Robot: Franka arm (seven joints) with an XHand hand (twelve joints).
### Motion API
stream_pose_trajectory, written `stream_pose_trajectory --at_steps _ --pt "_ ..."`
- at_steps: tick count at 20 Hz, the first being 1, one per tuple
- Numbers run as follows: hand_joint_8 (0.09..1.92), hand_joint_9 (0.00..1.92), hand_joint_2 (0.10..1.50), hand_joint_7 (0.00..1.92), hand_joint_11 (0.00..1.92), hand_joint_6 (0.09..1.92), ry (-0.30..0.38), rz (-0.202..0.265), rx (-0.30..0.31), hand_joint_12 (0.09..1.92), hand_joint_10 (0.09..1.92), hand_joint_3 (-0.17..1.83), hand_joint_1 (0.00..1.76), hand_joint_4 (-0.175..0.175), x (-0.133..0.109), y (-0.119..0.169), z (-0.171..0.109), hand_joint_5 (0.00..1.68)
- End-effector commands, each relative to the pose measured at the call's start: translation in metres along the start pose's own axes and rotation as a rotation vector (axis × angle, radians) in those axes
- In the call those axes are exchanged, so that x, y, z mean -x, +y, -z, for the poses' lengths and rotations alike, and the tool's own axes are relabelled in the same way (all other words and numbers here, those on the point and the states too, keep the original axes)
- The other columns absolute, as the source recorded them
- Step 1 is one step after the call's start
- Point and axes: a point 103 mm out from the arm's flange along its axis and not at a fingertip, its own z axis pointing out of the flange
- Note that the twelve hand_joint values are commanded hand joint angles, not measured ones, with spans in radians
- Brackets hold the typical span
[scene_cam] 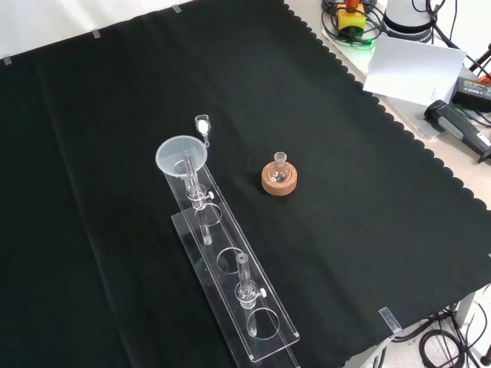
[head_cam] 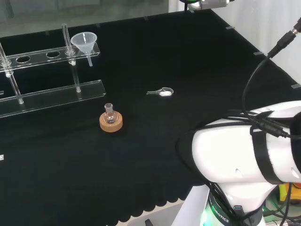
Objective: Pick up the funnel from the transparent funnel stand.
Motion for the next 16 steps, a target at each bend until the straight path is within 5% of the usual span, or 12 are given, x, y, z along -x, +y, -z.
stream_pose_trajectory --at_steps 1,3,6,12,14,16 --pt "0.43 0.69 0.6 0.66 0.05 0.29 -0.011 -0.029 0.002 1.52 0.1 0.53 0.45 0.105 0.006 0.005 -0.001 0.52" --pt "0.37 0.56 0.63 0.49 0.03 0.11 -0.026 -0.061 -0.007 1.52 0.09 0.41 0.39 0.112 0.004 0.014 -0.006 0.41" --pt "0.36 0.44 0.66 0.36 0.02 0.09 -0.015 -0.088 -0.024 1.52 0.1 0.31 0.35 0.102 -0.005 0.031 -0.014 0.28" --pt "0.37 0.04 0.65 0.06 0.0 0.09 -0.023 -0.026 -0.032 1.32 0.41 0.1 0.26 0.075 -0.034 0.053 -0.031 0.01" --pt "0.25 0.01 0.64 0.02 0.0 0.09 -0.02 -0.007 -0.05 1.06 0.18 0.07 0.25 0.073 -0.047 0.061 -0.038 0.0" --pt "0.09 0.0 0.64 0.0 0.0 0.09 -0.016 0.015 -0.054 0.5 0.09 0.05 0.25 0.076 -0.064 0.07 -0.045 0.0"
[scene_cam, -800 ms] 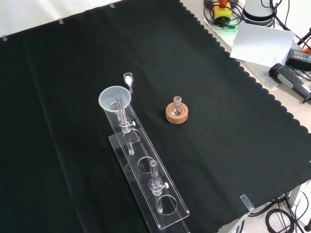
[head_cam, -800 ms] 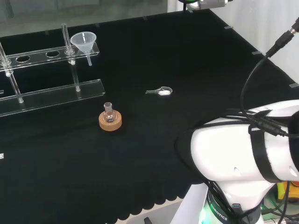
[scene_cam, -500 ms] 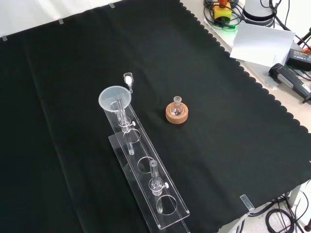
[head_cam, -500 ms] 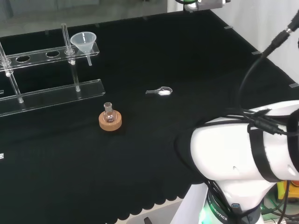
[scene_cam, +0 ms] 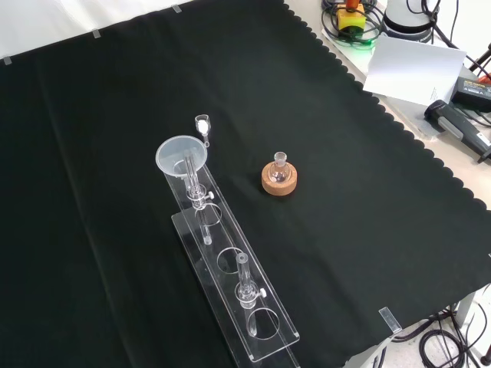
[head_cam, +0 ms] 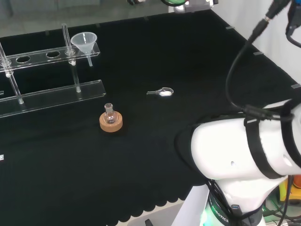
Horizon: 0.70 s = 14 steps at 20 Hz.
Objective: Pick up the funnel from the transparent funnel stand.
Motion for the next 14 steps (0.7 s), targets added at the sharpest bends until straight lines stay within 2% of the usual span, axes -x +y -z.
stream_pose_trajectory --at_steps 1,2,3,6,10,14 --pt "0.09 0.0 0.63 0.0 0.0 0.09 0.016 0.066 -0.022 0.27 0.09 0.04 0.25 0.079 -0.054 0.04 -0.022 0.0" --pt "0.09 0.0 0.63 0.0 0.0 0.09 0.027 0.083 -0.013 0.13 0.09 0.03 0.25 0.081 -0.056 0.046 -0.024 0.0" --pt "0.09 0.0 0.62 0.0 0.0 0.09 0.035 0.097 -0.006 0.09 0.09 0.03 0.24 0.085 -0.06 0.053 -0.025 0.0" --pt "0.09 0.0 0.6 0.0 0.0 0.09 0.064 0.128 0.016 0.09 0.09 0.01 0.24 0.091 -0.068 0.074 -0.031 0.0" --pt "0.09 0.0 0.58 0.0 0.0 0.09 0.085 0.172 -0.008 0.09 0.09 0.0 0.23 0.089 -0.084 0.105 -0.041 0.0" --pt "0.09 0.0 0.58 0.0 0.0 0.09 0.094 0.195 -0.018 0.09 0.09 0.0 0.22 0.063 -0.092 0.13 -0.047 0.0"
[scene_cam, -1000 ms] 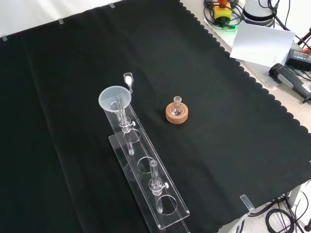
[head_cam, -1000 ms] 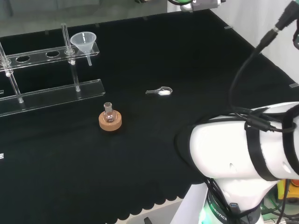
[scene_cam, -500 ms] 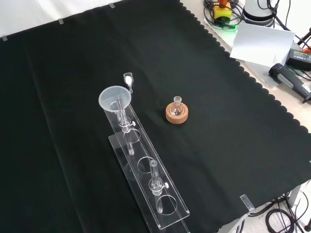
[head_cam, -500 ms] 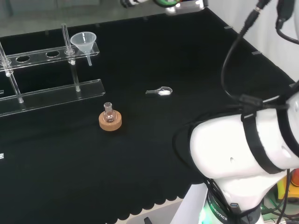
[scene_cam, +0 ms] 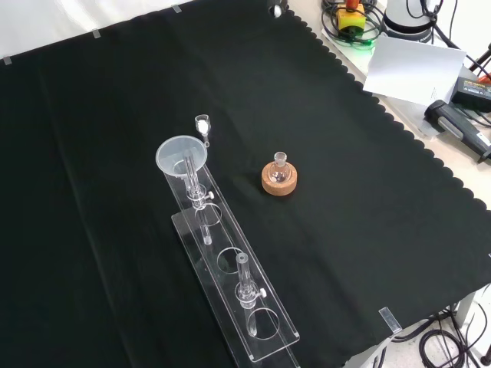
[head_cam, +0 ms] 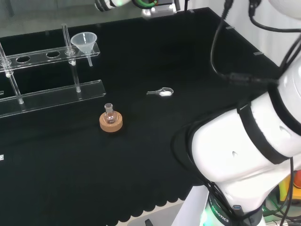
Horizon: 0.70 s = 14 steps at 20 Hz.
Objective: Pick up the funnel from the transparent funnel stand.
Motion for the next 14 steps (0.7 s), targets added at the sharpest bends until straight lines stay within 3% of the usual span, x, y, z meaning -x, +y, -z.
stream_pose_trajectory --at_steps 1,7,14 --pt "0.09 0.0 0.58 0.0 0.0 0.09 0.039 0.08 -0.006 0.09 0.09 0.0 0.22 0.054 -0.024 0.057 -0.01 0.0" --pt "0.09 0.0 0.58 0.0 0.0 0.09 0.037 0.106 -0.03 0.09 0.09 0.0 0.22 -0.007 -0.036 0.088 -0.026 0.0" --pt "0.09 0.0 0.59 0.0 0.0 0.09 0.046 0.126 -0.124 0.09 0.09 0.01 0.25 -0.043 -0.047 0.115 -0.043 0.0"
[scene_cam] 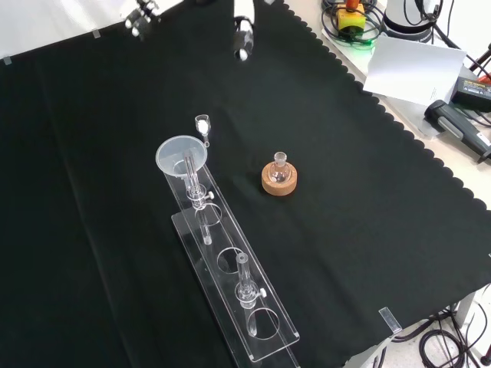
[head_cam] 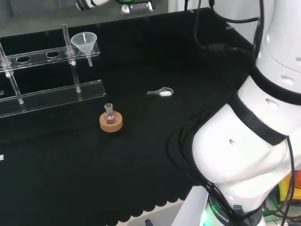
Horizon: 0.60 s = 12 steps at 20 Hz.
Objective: Pick up the funnel from the transparent funnel stand.
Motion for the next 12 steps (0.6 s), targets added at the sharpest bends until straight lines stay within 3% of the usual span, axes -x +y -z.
stream_pose_trajectory --at_steps 1,12 --pt "0.09 0.0 0.59 0.0 0.0 0.09 0.017 0.036 -0.087 0.09 0.09 0.0 0.23 -0.047 -0.01 0.03 -0.016 0.0" --pt "0.09 0.0 0.6 0.05 0.01 0.09 0.042 0.051 -0.145 0.09 0.09 0.01 0.25 -0.085 -0.009 0.039 -0.045 0.0"
